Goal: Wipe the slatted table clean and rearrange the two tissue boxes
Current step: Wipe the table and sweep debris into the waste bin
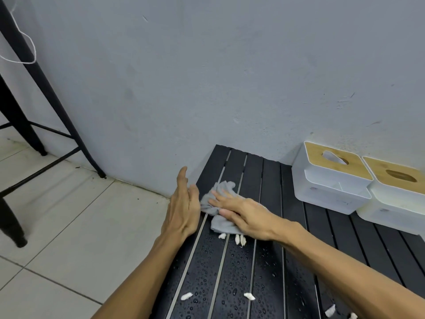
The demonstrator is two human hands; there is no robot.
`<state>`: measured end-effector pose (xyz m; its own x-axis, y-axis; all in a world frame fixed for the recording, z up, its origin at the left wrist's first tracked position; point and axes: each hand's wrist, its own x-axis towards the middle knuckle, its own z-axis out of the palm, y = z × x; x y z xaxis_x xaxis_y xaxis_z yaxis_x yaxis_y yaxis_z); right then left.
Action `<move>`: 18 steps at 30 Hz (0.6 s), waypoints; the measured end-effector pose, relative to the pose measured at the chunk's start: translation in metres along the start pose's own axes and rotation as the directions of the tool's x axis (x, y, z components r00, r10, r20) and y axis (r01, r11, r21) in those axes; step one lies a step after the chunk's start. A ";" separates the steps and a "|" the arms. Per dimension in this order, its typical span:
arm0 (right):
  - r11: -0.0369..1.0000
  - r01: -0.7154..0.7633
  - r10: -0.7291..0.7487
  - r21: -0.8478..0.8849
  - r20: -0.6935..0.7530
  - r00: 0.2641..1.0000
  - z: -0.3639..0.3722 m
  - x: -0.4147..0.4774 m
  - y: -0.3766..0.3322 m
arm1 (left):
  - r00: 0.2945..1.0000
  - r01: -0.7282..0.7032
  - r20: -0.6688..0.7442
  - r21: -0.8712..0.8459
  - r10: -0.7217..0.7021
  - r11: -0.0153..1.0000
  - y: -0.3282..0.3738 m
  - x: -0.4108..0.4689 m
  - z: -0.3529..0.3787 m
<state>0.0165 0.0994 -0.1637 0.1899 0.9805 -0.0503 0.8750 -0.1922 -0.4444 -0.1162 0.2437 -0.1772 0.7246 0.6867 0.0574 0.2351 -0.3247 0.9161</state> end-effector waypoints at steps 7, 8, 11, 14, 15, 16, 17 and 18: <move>0.964 -0.144 0.214 0.225 -0.326 0.921 -0.032 0.026 0.007 | 0.998 -0.034 0.045 -0.101 0.039 0.994 0.003 -0.003 -0.003; 0.958 -0.240 0.278 0.158 -0.291 0.916 -0.030 0.041 0.015 | 0.999 -0.022 0.046 -0.125 0.028 0.992 0.004 -0.003 -0.004; 0.891 -0.427 0.408 -0.158 -0.137 0.903 -0.009 0.073 0.030 | 0.999 0.020 0.043 -0.218 -0.011 0.976 0.004 0.002 -0.006; 0.918 -0.337 0.321 -0.207 -0.108 0.941 0.000 0.076 0.024 | 0.997 0.069 0.050 -0.314 -0.056 0.947 0.001 0.007 -0.009; 0.937 -0.274 0.260 -0.216 -0.093 0.961 0.000 0.071 0.019 | 0.996 0.090 0.058 -0.337 -0.075 0.937 0.003 0.008 -0.011; 0.953 -0.209 0.197 -0.221 -0.073 0.978 -0.001 0.066 0.012 | 0.995 0.100 0.061 -0.359 -0.084 0.928 0.002 0.009 -0.011; 0.966 -0.151 0.144 -0.212 -0.049 0.988 0.000 0.061 0.004 | 0.994 0.110 0.065 -0.385 -0.092 0.916 0.003 0.009 -0.012; 0.974 -0.104 0.100 -0.200 -0.030 0.995 0.004 0.056 -0.004 | 0.992 0.122 0.068 -0.390 -0.104 0.913 0.002 0.010 -0.013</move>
<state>0.0214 0.1551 -0.1681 0.2899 0.9547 -0.0677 0.9218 -0.2975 -0.2484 -0.1163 0.2585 -0.1696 0.7391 0.6705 -0.0650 0.0506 0.0410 0.9979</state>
